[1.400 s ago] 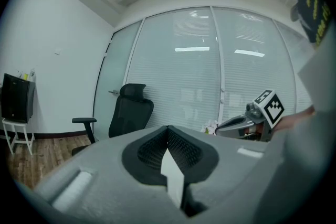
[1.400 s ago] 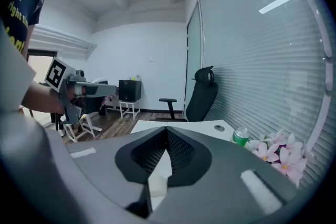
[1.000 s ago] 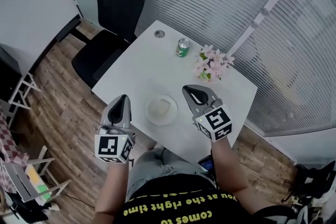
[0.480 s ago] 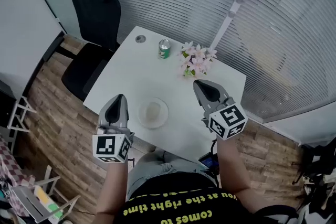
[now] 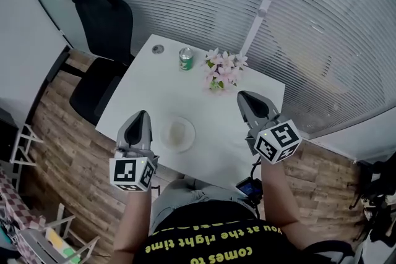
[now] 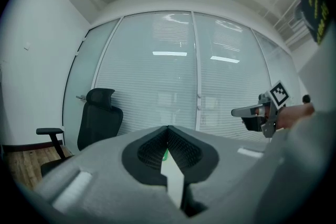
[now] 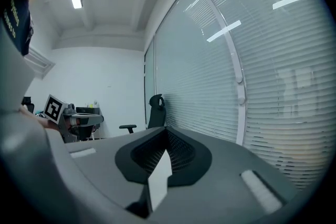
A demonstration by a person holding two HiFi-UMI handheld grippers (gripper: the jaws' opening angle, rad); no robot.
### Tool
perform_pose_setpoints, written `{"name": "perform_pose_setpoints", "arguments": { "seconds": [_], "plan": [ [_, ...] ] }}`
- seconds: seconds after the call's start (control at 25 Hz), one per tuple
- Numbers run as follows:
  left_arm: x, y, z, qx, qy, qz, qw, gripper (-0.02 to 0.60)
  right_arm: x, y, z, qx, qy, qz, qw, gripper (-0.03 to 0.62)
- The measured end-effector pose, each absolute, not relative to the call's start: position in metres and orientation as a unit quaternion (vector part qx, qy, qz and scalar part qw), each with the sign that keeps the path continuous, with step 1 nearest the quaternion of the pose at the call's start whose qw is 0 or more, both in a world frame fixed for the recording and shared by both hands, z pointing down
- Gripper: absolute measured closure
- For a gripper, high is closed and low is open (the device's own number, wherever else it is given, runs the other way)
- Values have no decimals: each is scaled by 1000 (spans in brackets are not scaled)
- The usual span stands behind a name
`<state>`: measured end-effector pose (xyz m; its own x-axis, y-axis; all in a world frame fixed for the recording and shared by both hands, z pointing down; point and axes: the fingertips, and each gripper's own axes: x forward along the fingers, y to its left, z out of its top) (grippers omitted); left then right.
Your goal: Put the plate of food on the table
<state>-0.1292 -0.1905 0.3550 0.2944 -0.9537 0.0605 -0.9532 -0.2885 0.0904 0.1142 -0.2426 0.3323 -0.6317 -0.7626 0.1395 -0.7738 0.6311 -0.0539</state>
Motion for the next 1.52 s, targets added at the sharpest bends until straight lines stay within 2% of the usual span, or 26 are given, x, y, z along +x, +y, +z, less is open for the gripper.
{"name": "perform_pose_setpoints", "arguments": {
  "seconds": [0.68,1.52],
  "plan": [
    [-123,-193,356,803,-594,-1,56,581,123,-245,320,422,-905,54,27,586],
    [-126,-190,357,795,-603,-3,57,581,117,-244,326,411,-909,60,29,588]
  ]
}}
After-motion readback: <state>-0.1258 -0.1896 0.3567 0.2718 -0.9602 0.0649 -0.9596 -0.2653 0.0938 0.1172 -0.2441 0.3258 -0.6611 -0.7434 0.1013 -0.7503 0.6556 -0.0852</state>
